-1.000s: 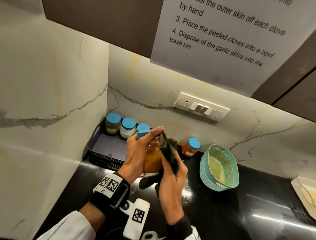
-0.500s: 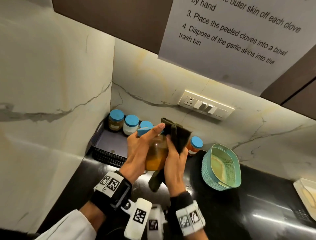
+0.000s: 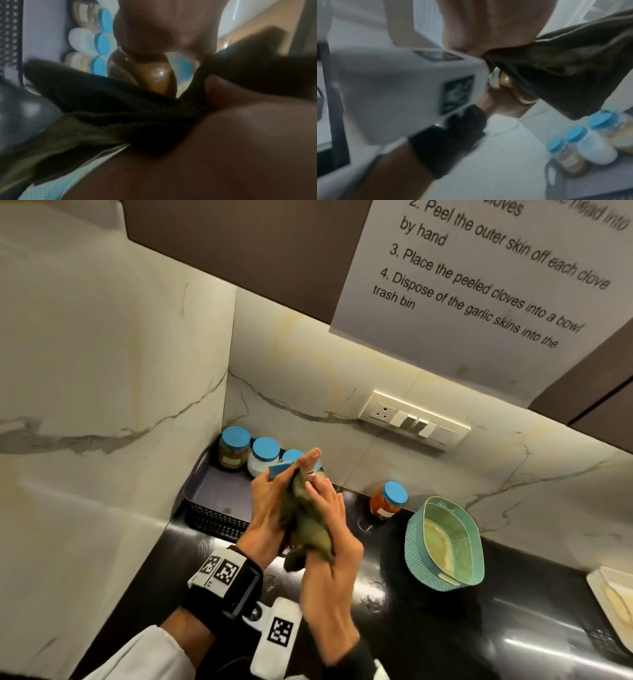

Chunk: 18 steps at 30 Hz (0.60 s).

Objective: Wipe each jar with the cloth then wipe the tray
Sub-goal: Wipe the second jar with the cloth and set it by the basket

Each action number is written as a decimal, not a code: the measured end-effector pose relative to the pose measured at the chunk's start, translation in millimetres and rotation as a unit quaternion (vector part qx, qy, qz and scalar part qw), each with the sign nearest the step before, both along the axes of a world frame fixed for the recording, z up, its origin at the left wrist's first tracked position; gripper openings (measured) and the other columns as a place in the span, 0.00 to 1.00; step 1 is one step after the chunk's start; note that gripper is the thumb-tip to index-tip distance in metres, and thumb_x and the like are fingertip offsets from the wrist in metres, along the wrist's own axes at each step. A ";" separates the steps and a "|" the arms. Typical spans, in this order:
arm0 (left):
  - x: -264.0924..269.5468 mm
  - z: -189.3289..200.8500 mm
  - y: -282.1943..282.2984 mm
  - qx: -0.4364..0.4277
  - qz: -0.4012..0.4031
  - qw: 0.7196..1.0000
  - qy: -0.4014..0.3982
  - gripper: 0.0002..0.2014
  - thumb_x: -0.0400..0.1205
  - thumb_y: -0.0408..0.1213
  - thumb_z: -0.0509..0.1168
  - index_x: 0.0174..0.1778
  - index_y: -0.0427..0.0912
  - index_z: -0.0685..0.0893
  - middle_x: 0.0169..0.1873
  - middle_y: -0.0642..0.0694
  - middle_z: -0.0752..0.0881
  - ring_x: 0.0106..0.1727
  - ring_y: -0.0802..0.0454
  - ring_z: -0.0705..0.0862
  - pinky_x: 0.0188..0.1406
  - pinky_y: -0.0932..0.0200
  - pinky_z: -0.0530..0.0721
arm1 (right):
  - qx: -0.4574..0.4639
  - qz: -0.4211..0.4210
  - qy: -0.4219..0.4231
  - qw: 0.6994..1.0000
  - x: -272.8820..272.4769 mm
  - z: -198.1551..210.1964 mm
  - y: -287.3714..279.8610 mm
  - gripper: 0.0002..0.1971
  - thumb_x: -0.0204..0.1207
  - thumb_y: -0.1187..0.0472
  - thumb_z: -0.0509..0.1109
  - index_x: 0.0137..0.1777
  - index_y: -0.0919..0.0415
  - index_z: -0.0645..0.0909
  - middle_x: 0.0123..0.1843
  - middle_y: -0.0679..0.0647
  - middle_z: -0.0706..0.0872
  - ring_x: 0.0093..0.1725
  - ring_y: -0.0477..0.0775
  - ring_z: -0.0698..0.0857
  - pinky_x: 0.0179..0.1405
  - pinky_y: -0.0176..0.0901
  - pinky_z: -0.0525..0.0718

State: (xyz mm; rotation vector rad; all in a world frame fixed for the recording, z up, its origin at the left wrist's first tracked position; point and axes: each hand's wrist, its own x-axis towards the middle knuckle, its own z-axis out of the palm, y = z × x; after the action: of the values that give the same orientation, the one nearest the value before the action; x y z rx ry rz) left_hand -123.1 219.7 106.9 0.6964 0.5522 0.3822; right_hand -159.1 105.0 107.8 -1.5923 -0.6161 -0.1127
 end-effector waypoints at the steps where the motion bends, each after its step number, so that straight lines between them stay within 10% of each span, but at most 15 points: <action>1: -0.3 -0.6 0.6 -0.012 -0.003 1.000 -0.008 0.31 0.63 0.45 0.90 0.53 0.29 0.89 0.44 0.28 0.88 0.45 0.35 0.89 0.58 0.33 0.92 | -0.002 0.000 -0.015 1.000 5.0 -2.6 2.8 0.26 0.78 0.74 0.60 0.73 0.57 0.83 0.76 0.52 0.84 0.82 0.55 0.75 0.83 0.61 0.70; 6: -11.0 -0.1 -10.6 0.051 -0.008 0.998 0.027 0.30 0.69 0.53 0.83 0.57 0.33 0.91 0.50 0.34 0.94 0.50 0.38 0.93 0.53 0.42 0.93 | 0.067 -0.018 0.144 0.987 48.4 11.3 7.2 0.20 0.88 0.66 0.64 0.47 0.40 0.92 0.45 0.46 0.93 0.48 0.44 0.90 0.52 0.46 0.86; 12: 0.2 -4.2 -1.0 -0.010 0.008 1.000 0.015 0.34 0.64 0.48 0.90 0.57 0.28 0.90 0.52 0.30 0.91 0.53 0.33 0.92 0.62 0.33 0.91 | -0.006 -0.001 0.004 1.000 18.1 -22.9 3.4 0.30 0.77 0.76 0.59 0.78 0.58 0.79 0.82 0.51 0.78 0.86 0.51 0.69 0.86 0.59 0.66; 18: -3.8 -11.1 4.1 0.119 -0.080 0.987 0.076 0.40 0.61 0.66 0.84 0.65 0.49 0.89 0.58 0.46 0.93 0.62 0.45 0.90 0.53 0.49 0.85 | 0.128 -0.014 0.313 0.941 64.1 5.0 -3.1 0.20 0.85 0.67 0.66 0.46 0.43 0.94 0.49 0.49 0.95 0.55 0.57 0.92 0.50 0.52 0.90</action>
State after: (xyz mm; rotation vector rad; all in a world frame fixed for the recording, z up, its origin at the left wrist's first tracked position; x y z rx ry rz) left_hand -126.9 223.9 95.7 0.9990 0.5951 0.2482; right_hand -95.0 101.9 112.8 -1.2832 -0.0732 0.2787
